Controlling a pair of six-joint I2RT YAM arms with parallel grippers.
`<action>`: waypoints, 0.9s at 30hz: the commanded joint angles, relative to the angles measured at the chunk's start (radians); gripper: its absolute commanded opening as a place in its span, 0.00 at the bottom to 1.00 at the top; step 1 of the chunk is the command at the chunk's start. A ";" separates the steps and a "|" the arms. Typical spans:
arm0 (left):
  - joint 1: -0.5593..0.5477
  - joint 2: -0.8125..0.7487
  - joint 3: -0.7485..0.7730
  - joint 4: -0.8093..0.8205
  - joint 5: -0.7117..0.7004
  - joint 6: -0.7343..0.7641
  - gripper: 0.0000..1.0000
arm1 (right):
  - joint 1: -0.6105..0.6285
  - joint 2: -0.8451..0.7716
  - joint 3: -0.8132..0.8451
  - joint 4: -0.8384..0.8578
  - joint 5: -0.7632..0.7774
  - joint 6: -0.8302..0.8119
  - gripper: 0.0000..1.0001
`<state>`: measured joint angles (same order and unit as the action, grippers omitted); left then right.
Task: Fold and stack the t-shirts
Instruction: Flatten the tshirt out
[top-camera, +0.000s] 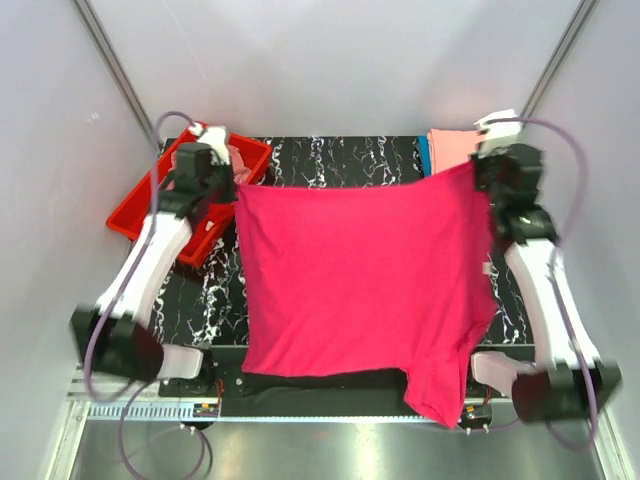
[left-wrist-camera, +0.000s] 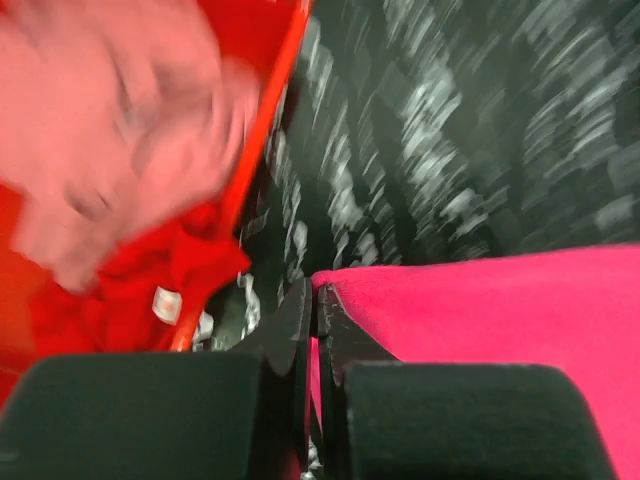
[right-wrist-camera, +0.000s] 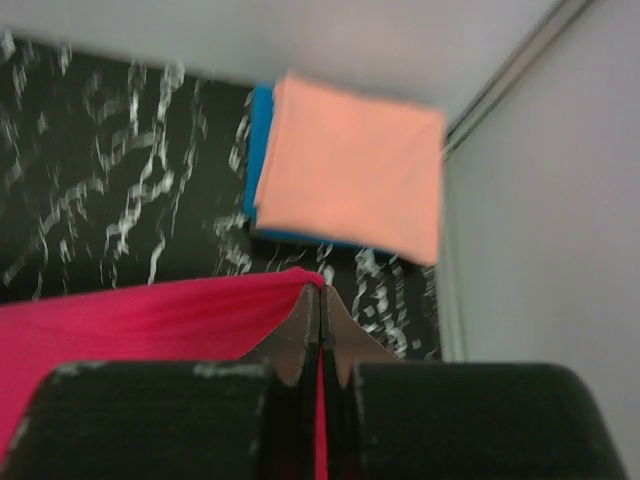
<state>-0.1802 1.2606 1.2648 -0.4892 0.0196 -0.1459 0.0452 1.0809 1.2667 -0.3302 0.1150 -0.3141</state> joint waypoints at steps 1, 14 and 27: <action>0.018 0.179 0.036 0.149 -0.055 0.045 0.00 | -0.021 0.129 -0.132 0.369 -0.096 0.004 0.00; 0.041 0.963 0.757 0.064 -0.061 0.167 0.00 | -0.085 0.872 0.189 0.497 -0.278 0.007 0.00; 0.042 1.086 0.798 0.205 -0.084 0.216 0.00 | -0.102 1.110 0.447 0.482 -0.247 0.053 0.00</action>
<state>-0.1432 2.3295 2.0197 -0.3660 -0.0383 0.0456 -0.0525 2.1773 1.6497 0.1081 -0.1295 -0.2836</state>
